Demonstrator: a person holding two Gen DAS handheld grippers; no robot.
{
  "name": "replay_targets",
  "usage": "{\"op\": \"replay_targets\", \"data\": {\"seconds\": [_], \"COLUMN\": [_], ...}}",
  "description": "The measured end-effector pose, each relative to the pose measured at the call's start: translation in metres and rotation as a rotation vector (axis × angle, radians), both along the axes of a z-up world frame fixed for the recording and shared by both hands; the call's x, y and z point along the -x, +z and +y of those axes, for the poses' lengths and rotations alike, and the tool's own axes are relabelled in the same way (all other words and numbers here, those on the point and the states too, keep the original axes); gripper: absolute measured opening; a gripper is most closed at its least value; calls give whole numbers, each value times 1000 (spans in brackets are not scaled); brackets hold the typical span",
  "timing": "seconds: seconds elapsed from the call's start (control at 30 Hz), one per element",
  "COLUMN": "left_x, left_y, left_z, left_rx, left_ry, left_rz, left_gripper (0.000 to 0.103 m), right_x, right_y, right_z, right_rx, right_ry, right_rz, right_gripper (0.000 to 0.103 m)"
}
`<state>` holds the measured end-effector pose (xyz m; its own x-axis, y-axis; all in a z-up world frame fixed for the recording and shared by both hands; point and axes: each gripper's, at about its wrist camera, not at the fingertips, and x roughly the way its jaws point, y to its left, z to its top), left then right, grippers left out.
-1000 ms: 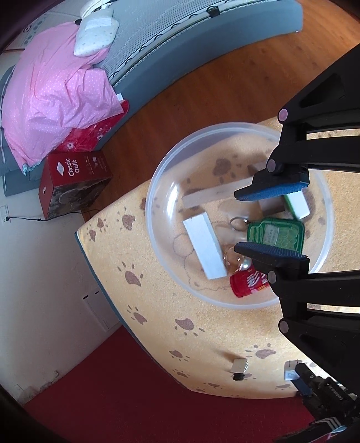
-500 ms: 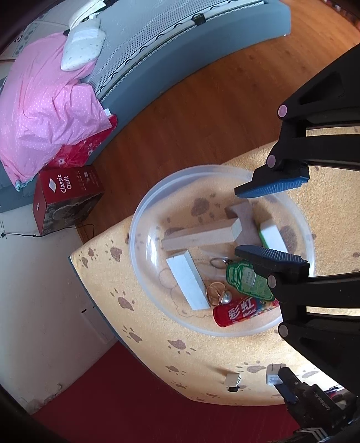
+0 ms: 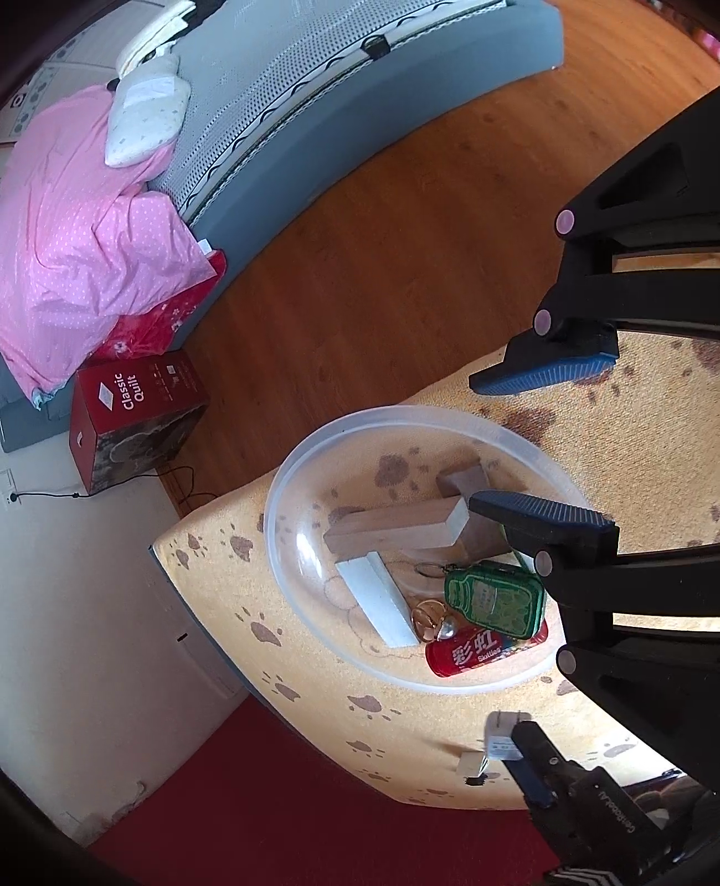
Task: Organize rigid objects
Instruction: 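Lower the charger cube into the bowl and open the left gripper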
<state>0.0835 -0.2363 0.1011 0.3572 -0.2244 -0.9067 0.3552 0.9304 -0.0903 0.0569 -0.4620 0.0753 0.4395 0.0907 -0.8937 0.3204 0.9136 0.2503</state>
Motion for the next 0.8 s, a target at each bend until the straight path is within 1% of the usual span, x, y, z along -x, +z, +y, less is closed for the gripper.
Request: {"op": "replay_targets", "data": {"seconds": [0.13,0.2,0.23,0.3,0.33,0.47,0.57,0.8], "left_x": [-5,-10,-12,-14,-14,-15,-15,-14], "left_y": [10,14,17,21,23,18,10,1], "left_z": [-22,-30,-34,-38,-39,-34,-23,3], "left_rx": [24,45,61,75,75,67,55,43], "left_ry": [-28,-31,-32,-32,-33,-17,12,67], "left_rz": [-19,-24,-26,-37,-46,-32,-12,8], "left_gripper": [44,46,48,61,62,63,63,63], "right_x": [4,4,5,5,5,5,4,-2], "right_y": [0,1,1,0,0,-1,-2,-3], "right_z": [-2,-3,-3,-3,-3,-3,-1,13], "right_rx": [-7,-7,-8,-9,-9,-14,-18,-21], "right_ry": [-1,-1,-1,-1,0,5,13,56], "right_rz": [-3,-4,-4,-3,-3,0,3,8], "right_gripper": [39,39,39,39,39,39,39,39]}}
